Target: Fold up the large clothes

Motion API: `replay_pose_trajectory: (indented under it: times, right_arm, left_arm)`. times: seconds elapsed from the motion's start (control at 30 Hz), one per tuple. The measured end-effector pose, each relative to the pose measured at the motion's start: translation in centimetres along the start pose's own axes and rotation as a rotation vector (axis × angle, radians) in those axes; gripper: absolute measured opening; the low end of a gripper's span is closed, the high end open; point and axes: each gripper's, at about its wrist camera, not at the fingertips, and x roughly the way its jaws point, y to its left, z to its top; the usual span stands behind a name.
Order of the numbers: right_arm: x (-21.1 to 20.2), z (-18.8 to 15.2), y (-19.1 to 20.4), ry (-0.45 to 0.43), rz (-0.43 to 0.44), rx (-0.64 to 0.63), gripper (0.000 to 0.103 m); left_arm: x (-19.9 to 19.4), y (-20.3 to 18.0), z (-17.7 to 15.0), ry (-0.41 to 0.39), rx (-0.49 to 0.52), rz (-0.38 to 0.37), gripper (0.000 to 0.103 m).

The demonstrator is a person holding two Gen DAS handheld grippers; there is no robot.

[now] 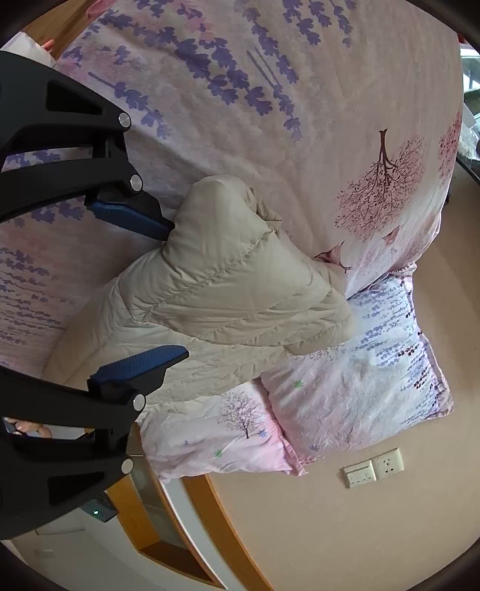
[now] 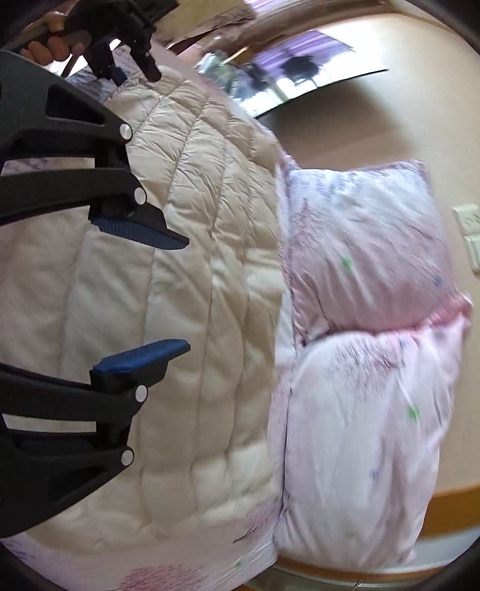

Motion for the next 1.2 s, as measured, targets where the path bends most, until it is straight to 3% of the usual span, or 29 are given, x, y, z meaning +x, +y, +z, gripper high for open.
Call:
replay_pose_trajectory:
  times: [0.2,0.43,0.63,0.77,0.9,1.2]
  right_arm:
    - [2.3,-0.7,1.7,0.046,-0.092,-0.06,0.05]
    - [4.0,-1.5,2.6,0.098,-0.154,-0.115,0.051]
    - [5.5,-1.9,3.5,0.129,-0.181,-0.163,0.051]
    - [6.1,-2.2,3.4,0.144,-0.176,-0.158,0.052]
    - [6.4,-2.2,3.4,0.153,-0.171,-0.155,0.053]
    - [6.5,-2.2,2.7,0.161,-0.137,-0.138,0.053]
  left_arm:
    - [0.1,0.0,0.1,-0.041,-0.007,0.047,0.059]
    - [0.2,0.1,0.5,-0.077,-0.027,0.053,0.058]
    - [0.4,-1.6,0.9,-0.1,0.037,0.02,0.029]
    - [-0.2,-4.6,1.1,-0.135,0.137,-0.049,0.021]
    - [-0.5,-8.0,0.9,-0.152,0.235,-0.146,0.02]
    - [0.3,-13.9,-1.3,-0.117,0.384,-0.317,0.02]
